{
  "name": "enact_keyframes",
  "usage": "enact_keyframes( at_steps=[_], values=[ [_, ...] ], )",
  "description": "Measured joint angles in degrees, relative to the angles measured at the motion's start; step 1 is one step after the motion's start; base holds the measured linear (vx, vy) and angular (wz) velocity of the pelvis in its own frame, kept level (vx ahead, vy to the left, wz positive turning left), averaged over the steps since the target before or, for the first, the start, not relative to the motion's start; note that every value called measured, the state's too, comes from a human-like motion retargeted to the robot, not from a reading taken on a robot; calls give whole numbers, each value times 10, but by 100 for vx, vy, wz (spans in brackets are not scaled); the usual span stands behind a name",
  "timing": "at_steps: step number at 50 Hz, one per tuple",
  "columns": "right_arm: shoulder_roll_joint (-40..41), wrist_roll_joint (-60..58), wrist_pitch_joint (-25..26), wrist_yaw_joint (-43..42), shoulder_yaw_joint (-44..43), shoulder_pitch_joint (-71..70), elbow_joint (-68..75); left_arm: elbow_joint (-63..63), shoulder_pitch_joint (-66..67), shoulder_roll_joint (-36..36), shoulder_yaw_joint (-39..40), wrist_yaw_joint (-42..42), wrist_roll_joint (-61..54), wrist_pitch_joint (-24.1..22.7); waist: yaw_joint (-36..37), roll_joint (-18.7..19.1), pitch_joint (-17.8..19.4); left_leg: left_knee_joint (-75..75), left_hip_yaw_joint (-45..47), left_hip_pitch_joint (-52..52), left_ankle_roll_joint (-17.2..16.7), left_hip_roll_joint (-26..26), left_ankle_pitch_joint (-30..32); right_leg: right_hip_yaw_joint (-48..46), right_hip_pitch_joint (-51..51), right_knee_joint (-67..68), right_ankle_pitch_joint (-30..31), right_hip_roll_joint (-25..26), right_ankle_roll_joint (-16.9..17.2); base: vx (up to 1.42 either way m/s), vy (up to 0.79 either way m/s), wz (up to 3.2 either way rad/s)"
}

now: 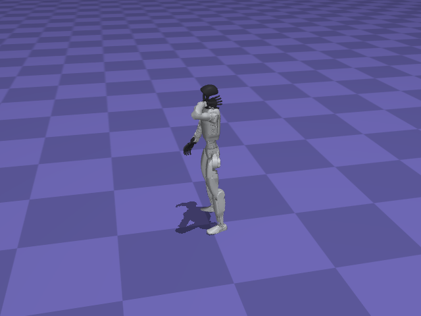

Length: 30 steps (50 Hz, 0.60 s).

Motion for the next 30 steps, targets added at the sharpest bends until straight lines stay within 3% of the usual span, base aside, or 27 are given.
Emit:
enact_keyframes(
  at_steps=[15,30],
  values=[
    [4,11,-11,4,0,22,-21,1,48,-58,63,-16,39,-2,39,8,62,4,-8,1,-4,4,-3,-4,4,6,-6,2,-15,0,0,0],
    [17,0,-24,-26,-50,-84,-102,-6,160,-28,106,-25,-5,-20,-6,16,52,27,14,12,-6,1,-14,20,10,9,-9,-4,-12,0,0,0]
  ],
)
